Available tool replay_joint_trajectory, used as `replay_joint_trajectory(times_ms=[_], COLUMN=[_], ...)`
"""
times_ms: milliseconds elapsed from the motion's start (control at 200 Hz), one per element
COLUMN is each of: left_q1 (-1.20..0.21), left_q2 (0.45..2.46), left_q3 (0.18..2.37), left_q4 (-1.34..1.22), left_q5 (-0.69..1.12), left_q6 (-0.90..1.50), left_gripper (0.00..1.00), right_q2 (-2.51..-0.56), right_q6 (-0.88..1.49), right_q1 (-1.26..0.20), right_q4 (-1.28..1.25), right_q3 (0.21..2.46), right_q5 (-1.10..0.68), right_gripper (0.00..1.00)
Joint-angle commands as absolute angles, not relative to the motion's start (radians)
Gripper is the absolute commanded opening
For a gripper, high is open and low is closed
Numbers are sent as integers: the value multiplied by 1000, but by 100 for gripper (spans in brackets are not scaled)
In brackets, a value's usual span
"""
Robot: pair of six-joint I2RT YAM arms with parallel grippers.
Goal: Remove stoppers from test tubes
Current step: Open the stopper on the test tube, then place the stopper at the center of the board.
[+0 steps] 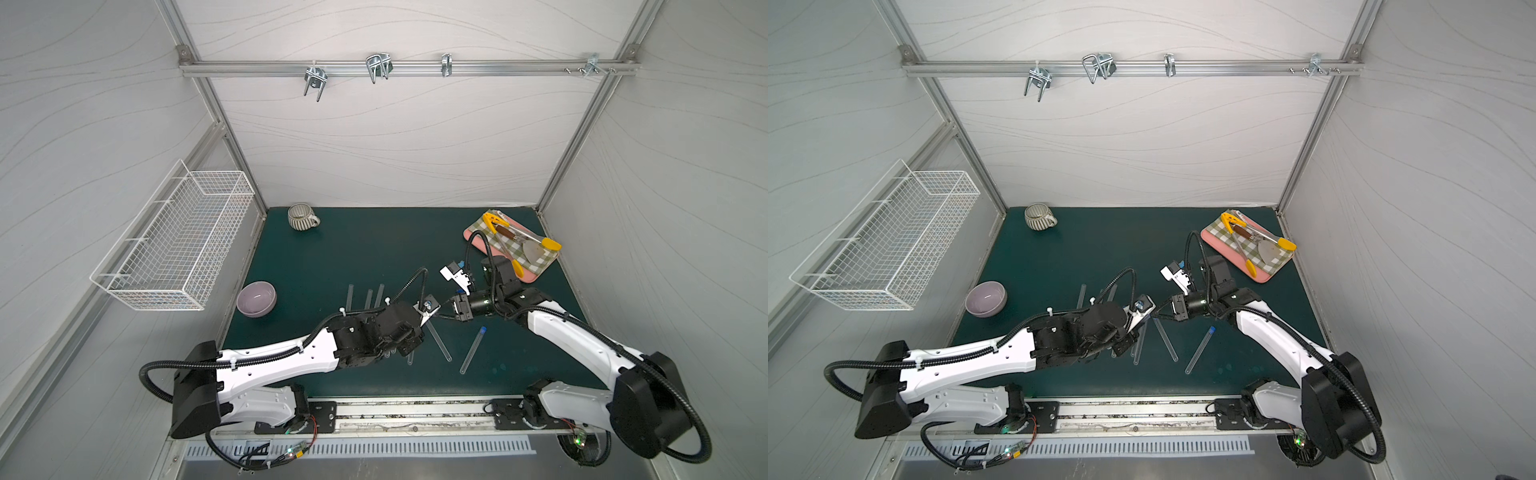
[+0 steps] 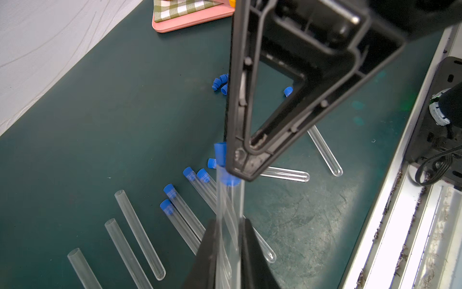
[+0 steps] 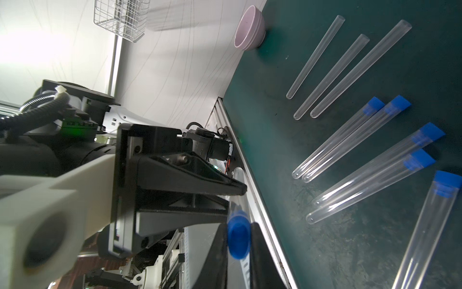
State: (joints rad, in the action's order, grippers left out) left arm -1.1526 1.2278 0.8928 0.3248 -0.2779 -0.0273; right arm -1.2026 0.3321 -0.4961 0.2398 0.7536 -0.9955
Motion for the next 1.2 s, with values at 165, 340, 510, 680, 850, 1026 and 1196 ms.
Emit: replay_joint_trajectory(times_ms=[165, 340, 510, 680, 850, 1026, 1196], left_q1=[-1152, -1153, -1152, -1155, -1157, -1150, -1101], left_q2=[1266, 1271, 1283, 1303, 1296, 1253, 1226], left_q3=[920, 918, 922, 930, 924, 901, 884], left_q4=[469, 469, 469, 479, 476, 448, 412], left_q5=[-337, -346, -352, -362, -368, -359, -301], left_q6=[-42, -40, -43, -48, -37, 1, 75], left_gripper=[0, 0, 0, 0, 0, 0, 0], right_q2=[-1164, -1164, -1164, -1148, -1141, -1176, -1260], right_q6=[313, 360, 249, 192, 185, 172, 135], right_q1=[-440, -393, -391, -394, -390, -304, -181], right_q4=[241, 187, 336, 403, 414, 417, 440], right_q3=[775, 758, 801, 816, 814, 793, 807], right_q5=[-992, -1038, -942, -866, -849, -808, -734], right_gripper=[0, 0, 0, 0, 0, 0, 0])
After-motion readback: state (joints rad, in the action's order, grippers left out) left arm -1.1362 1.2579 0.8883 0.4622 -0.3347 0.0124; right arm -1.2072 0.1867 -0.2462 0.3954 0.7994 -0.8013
